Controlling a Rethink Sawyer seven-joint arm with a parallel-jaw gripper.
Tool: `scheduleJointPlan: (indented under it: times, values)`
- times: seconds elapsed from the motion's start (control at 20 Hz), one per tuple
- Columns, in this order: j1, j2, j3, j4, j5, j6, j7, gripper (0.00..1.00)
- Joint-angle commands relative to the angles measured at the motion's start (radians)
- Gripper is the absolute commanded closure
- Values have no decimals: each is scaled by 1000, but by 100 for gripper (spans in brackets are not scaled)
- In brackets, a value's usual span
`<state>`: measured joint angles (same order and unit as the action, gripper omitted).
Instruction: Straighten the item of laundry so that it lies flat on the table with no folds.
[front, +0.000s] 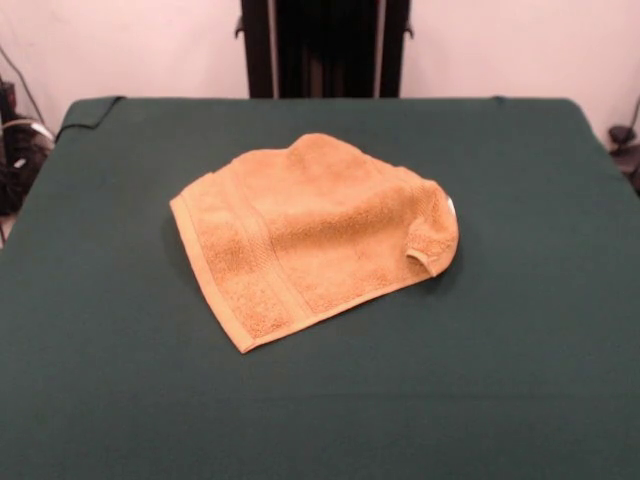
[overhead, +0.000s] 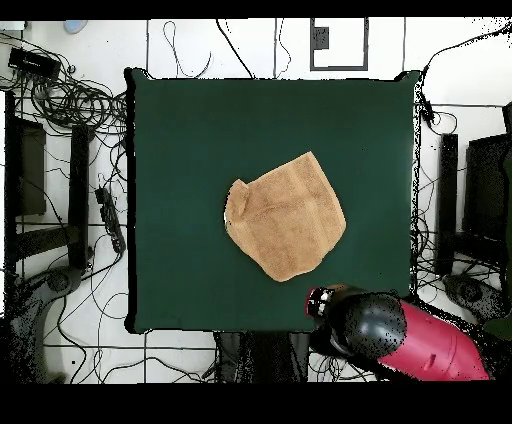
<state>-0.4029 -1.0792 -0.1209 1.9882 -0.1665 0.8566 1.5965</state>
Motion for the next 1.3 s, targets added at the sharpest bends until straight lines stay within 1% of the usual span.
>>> scheduleJointPlan:
  times: [0.05,0.3,0.4,0.55,0.7,0.9,1.0,1.2,1.3]
  values:
    - [52,193,126,-74,16,-64,133,0]
    - [72,268,119,-116,37,-68,165,0]
    - [90,310,96,-137,39,-61,212,0]
    - [125,369,43,-150,34,-100,300,0]
    - [139,417,18,-153,54,-122,335,0]
    - [153,452,-11,-147,65,-150,359,0]
    - [161,454,-24,-143,67,-167,367,0]
    - [166,461,-35,-133,82,-180,370,0]
    - [160,478,-35,-119,88,-214,370,0]
